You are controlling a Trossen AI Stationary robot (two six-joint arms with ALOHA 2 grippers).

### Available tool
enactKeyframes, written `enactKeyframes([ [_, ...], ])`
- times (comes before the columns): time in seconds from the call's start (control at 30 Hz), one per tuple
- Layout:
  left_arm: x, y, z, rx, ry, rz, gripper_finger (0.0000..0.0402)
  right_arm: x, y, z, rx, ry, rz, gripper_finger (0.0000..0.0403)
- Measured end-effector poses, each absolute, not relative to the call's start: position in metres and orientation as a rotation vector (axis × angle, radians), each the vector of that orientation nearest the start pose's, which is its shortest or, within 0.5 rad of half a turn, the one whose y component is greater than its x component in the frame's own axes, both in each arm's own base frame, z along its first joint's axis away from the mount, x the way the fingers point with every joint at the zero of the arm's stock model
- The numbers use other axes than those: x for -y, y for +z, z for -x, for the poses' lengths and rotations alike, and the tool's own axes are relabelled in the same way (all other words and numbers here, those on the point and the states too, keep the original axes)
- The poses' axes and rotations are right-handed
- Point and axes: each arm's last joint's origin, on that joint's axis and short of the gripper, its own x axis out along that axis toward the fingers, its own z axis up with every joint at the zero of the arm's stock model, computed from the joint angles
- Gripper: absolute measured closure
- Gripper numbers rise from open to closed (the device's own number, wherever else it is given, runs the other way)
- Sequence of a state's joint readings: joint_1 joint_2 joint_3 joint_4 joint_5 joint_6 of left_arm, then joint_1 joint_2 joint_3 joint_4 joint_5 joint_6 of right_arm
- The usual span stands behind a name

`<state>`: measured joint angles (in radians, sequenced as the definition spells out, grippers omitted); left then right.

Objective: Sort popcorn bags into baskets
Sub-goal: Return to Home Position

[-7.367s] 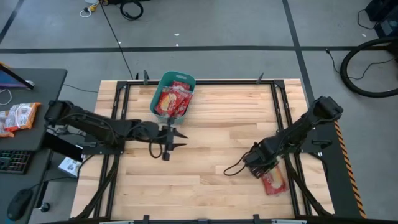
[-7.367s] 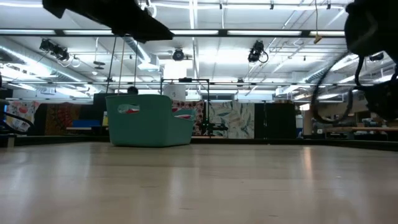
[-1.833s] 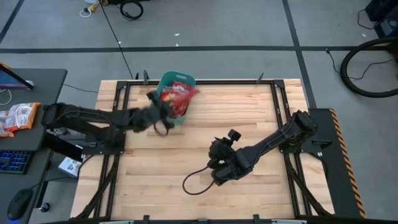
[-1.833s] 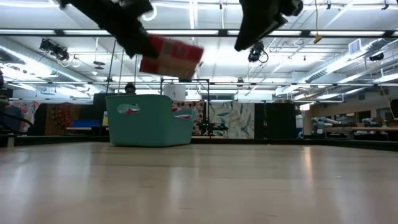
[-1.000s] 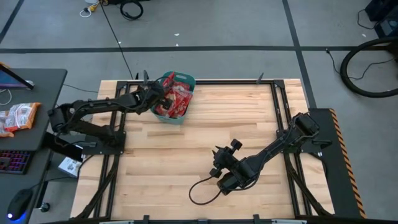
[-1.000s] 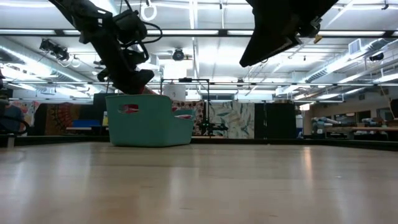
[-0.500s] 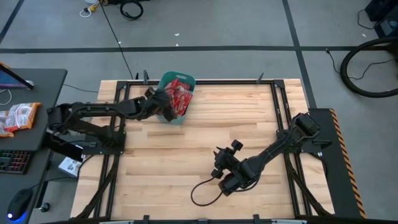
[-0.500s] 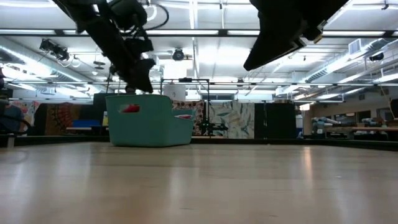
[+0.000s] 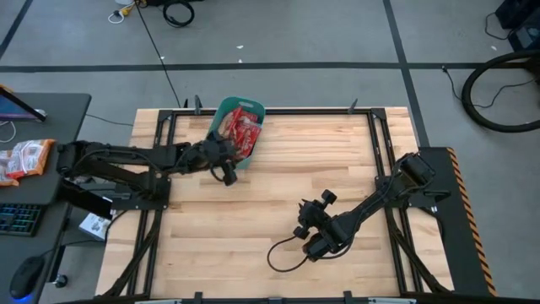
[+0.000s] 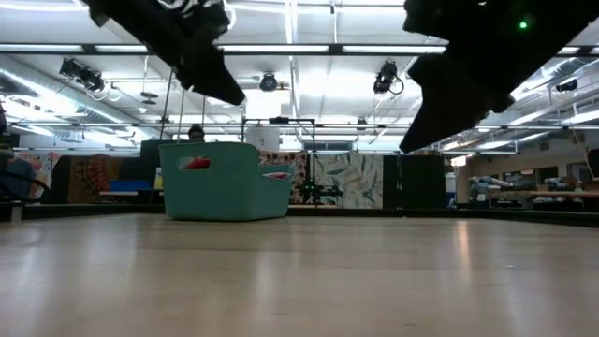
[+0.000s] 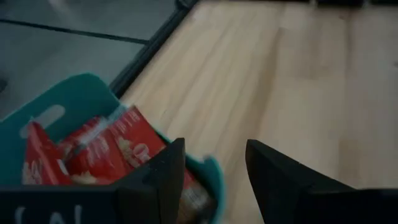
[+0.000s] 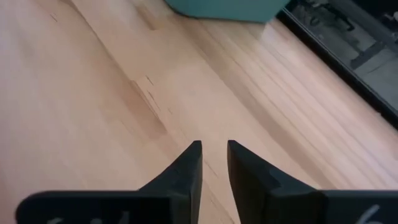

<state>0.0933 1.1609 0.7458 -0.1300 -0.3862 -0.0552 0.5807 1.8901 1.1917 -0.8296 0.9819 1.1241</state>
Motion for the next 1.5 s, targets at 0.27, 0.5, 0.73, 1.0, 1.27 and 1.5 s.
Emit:
enactKeyframes([
  [0.27, -0.013, 0.266, -0.233, -0.459, 0.403, -0.053, 0.023, -0.175, 0.174, -0.267, -0.589, -0.763, 0.038, 0.0349],
  [0.5, 0.004, 0.228, -0.214, -0.383, 0.316, -0.011, 0.023, -0.172, 0.165, -0.258, -0.497, -0.732, -0.028, 0.0366],
  [0.73, 0.01, 0.228, -0.18, -0.228, 0.322, -0.021, 0.023, -0.144, 0.153, -0.262, -0.527, -0.732, -0.108, 0.0379],
  [1.0, 0.006, 0.232, -0.138, -0.047, 0.274, 0.017, 0.023, -0.099, 0.199, -0.248, -0.588, -0.644, -0.15, 0.0382],
  [1.27, 0.003, 0.222, -0.117, 0.043, 0.267, 0.028, 0.023, -0.049, 0.217, -0.203, -0.472, -0.503, -0.277, 0.0382],
  [1.5, 0.002, 0.21, -0.107, 0.065, 0.273, 0.036, 0.023, -0.023, 0.213, -0.177, -0.174, -0.328, -0.343, 0.0382],
])
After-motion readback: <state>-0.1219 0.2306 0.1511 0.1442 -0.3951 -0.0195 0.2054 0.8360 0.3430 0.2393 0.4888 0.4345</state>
